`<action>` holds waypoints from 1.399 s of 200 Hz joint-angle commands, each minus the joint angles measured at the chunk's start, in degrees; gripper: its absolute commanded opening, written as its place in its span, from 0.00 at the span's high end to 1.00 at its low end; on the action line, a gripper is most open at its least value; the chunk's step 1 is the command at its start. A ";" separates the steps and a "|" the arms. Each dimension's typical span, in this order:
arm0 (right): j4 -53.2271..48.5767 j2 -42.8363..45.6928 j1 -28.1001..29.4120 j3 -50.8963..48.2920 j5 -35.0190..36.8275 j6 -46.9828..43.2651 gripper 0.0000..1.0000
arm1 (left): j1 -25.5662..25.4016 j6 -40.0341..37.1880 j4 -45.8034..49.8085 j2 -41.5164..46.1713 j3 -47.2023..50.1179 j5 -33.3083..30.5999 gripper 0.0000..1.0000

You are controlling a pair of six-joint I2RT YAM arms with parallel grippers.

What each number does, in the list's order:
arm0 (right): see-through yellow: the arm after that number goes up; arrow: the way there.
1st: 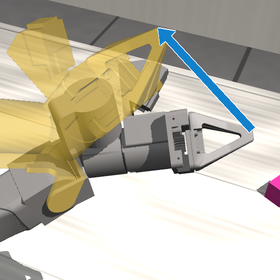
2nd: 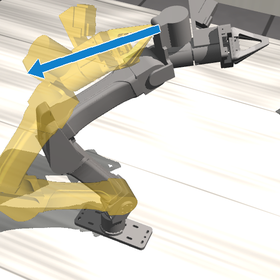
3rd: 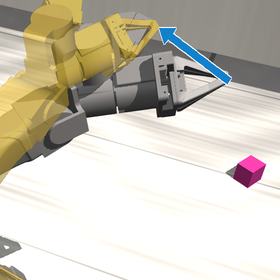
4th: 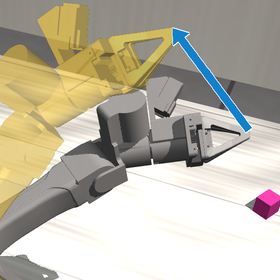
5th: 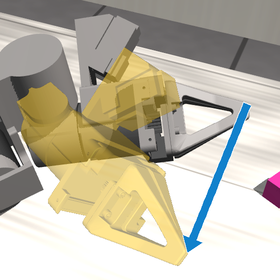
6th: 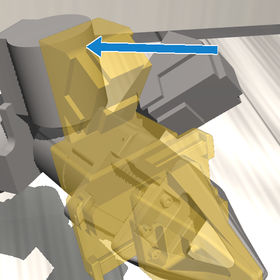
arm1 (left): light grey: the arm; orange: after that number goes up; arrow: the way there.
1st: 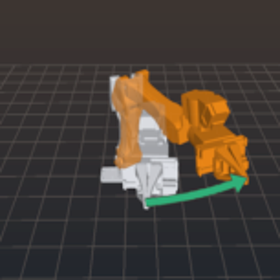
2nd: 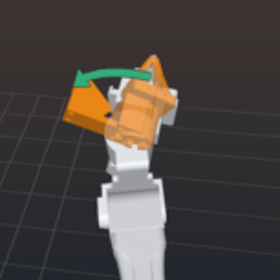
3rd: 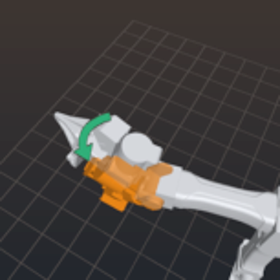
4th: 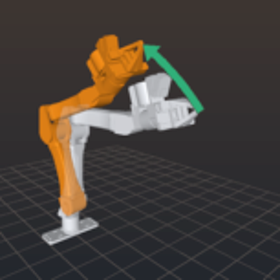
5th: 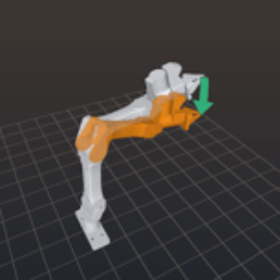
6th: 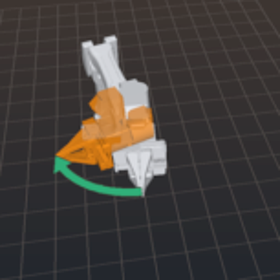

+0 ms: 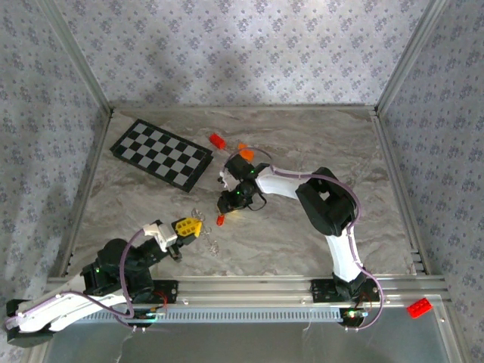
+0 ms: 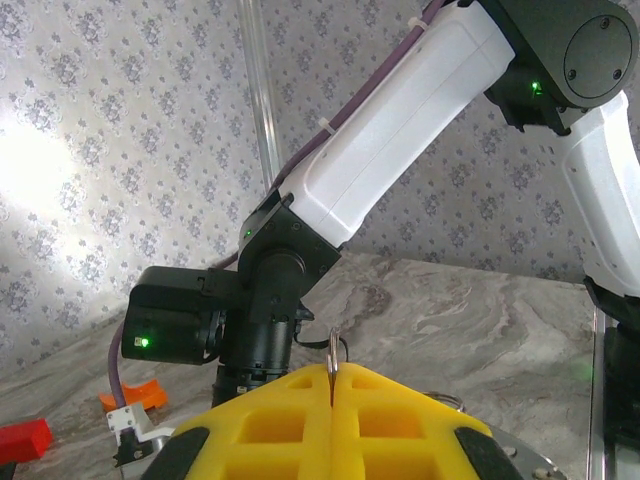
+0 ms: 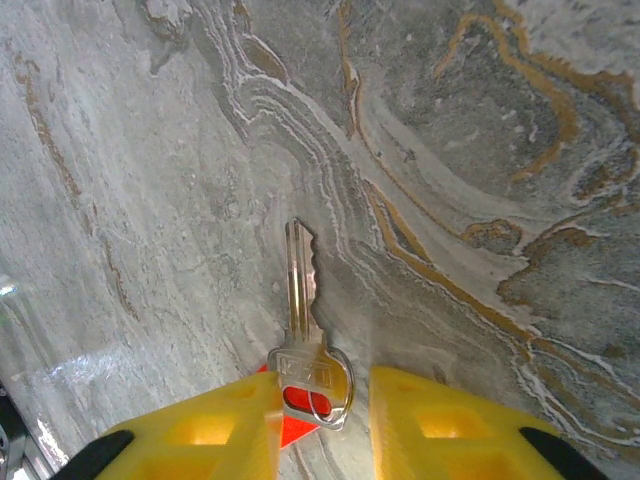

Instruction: Put the keys on the keyring

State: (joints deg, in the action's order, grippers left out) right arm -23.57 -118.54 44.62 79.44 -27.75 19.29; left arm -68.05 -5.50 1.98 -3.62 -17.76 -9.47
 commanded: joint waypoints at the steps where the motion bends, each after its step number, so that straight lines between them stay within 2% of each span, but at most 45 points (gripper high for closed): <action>1: -1.08 -1.52 0.77 1.31 -0.12 0.40 0.74 | -0.51 -0.63 -1.98 0.97 -0.28 0.52 1.00; 114: -1.96 1.50 1.02 -0.10 1.22 -1.00 0.98 | -0.55 -0.57 -1.87 0.97 0.00 -0.04 1.00; 162: -5.70 9.89 1.90 -7.59 7.06 -1.32 1.00 | -0.51 -1.23 -1.27 0.96 -0.17 -0.83 1.00; 210: -14.33 17.51 4.39 -15.37 16.99 -1.80 1.00 | -0.52 -1.54 -1.80 0.63 0.08 -1.10 1.00; 280: -15.34 22.73 4.84 -22.89 19.75 0.11 0.99 | -0.56 -2.06 -1.84 0.54 0.54 -1.60 1.00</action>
State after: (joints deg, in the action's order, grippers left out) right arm -36.40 -97.65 49.28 57.80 -10.66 18.65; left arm -68.05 -6.61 2.00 -3.62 -17.26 -10.15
